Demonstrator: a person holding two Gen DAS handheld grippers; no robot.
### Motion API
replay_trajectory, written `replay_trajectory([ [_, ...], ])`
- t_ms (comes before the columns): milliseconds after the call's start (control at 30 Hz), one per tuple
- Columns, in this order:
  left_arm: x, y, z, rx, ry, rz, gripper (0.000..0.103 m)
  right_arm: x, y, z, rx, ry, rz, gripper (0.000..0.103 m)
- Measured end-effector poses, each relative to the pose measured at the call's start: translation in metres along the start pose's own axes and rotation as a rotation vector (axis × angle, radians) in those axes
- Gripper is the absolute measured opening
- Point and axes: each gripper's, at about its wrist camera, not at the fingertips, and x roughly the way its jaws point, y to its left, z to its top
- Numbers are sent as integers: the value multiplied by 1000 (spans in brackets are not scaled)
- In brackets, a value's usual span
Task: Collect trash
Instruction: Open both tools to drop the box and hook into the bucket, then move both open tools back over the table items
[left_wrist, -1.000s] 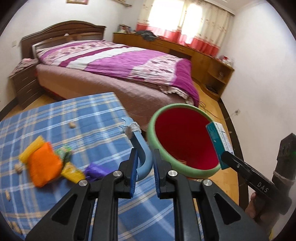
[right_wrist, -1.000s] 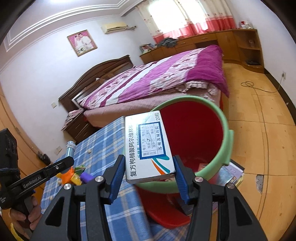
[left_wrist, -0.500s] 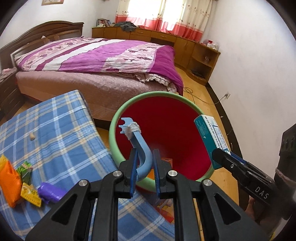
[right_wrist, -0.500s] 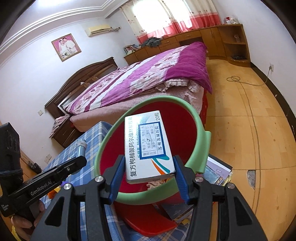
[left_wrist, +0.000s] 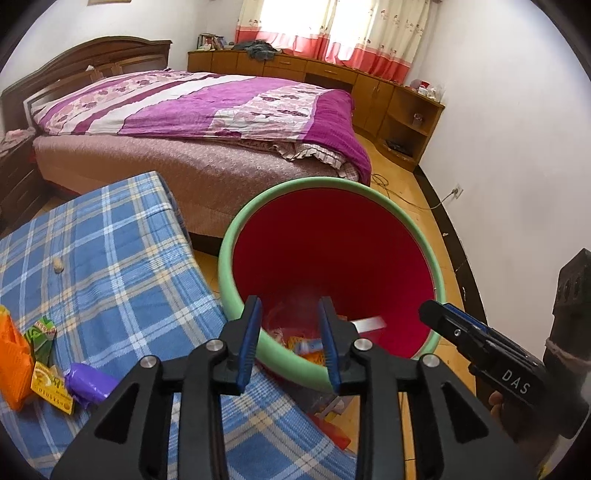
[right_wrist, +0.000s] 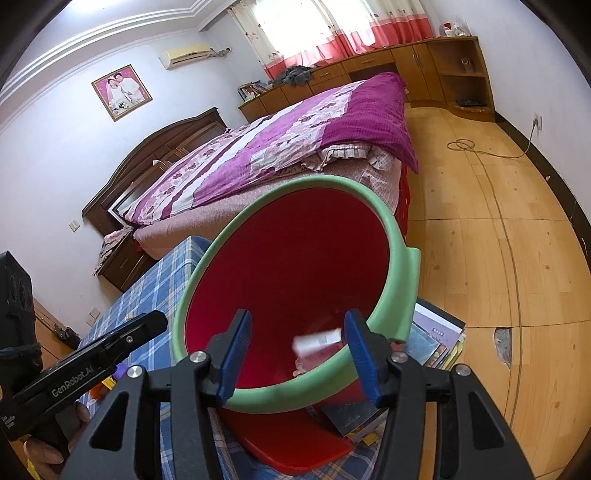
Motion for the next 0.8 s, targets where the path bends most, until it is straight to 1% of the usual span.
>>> replay_trajectory([
  [100,-5,5,-4,-25,-5,13,37,-1,1,-1,1,1,7,58],
  [200,-12,11,-8,-49,-14,22,40,-2,4,-2,-1,-3,9,64],
  [267,-17,17,-10,-67,-21,33,41,-5,7,-4,-4,-8,6,69],
  [533,-41,42,-18,-133,-59,82,45,-11,20,-8,-18,-8,14,73],
  [667,-51,54,-25,-156,-75,122,45,-14,30,-12,-34,-5,29,78],
  [800,-61,65,-33,-170,-88,156,45,-12,42,-17,-58,15,41,78],
])
